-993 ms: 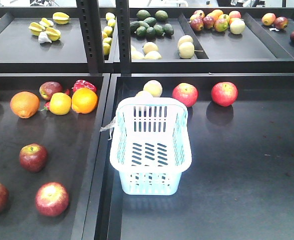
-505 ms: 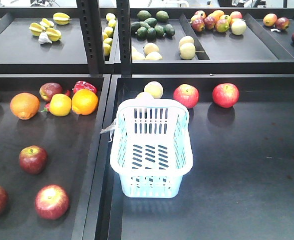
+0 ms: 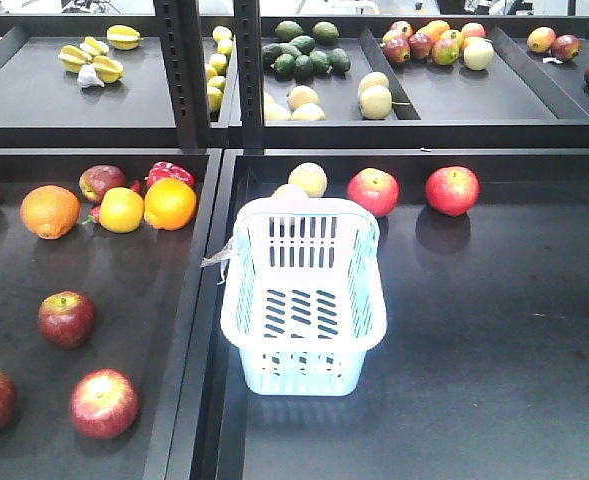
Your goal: Pick three apples into basket with both arms
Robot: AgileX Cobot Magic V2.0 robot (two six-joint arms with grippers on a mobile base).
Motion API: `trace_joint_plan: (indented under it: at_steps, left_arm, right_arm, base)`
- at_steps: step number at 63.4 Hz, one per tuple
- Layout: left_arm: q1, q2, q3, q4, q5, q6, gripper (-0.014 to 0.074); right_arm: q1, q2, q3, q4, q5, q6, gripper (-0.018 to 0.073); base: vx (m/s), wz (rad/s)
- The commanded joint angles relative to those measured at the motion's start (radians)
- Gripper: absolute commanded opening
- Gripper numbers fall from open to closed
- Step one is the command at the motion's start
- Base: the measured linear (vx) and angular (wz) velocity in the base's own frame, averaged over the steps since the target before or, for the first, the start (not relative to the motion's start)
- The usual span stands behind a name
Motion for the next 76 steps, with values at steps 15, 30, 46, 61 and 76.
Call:
trace_joint_plan:
  at_steps: [15, 30, 46, 61, 76]
  left_arm:
    - [0.002, -0.015, 0.023, 0.001, -0.07, -0.006, -0.0006]
    - [0.002, -0.015, 0.023, 0.001, -0.07, -0.006, -0.0006]
    - [0.002, -0.015, 0.023, -0.02, -0.084, -0.01, -0.0006]
    - [0.002, -0.015, 0.023, -0.343, -0.081, -0.222, -0.0006]
    - [0.002, -0.015, 0.013, -0.584, -0.112, -0.256, -0.0006]
  right_arm:
    - [-0.006, -0.011, 0.012, -0.011, -0.071, -0.001, -0.0005]
    - [-0.006, -0.011, 0.012, -0.011, -0.071, -0.001, -0.0005]
    - [-0.006, -0.011, 0.012, -0.011, -0.071, -0.001, -0.0005]
    - [-0.006, -0.011, 0.012, -0.011, -0.071, -0.001, -0.0005]
    - [-0.006, -0.011, 0.012, -0.011, -0.071, -0.001, -0.0005]
  base:
    - [0.0, 0.0]
    - [0.0, 0.0]
    - [0.0, 0.0]
    - [0.0, 0.0]
    - [0.0, 0.0]
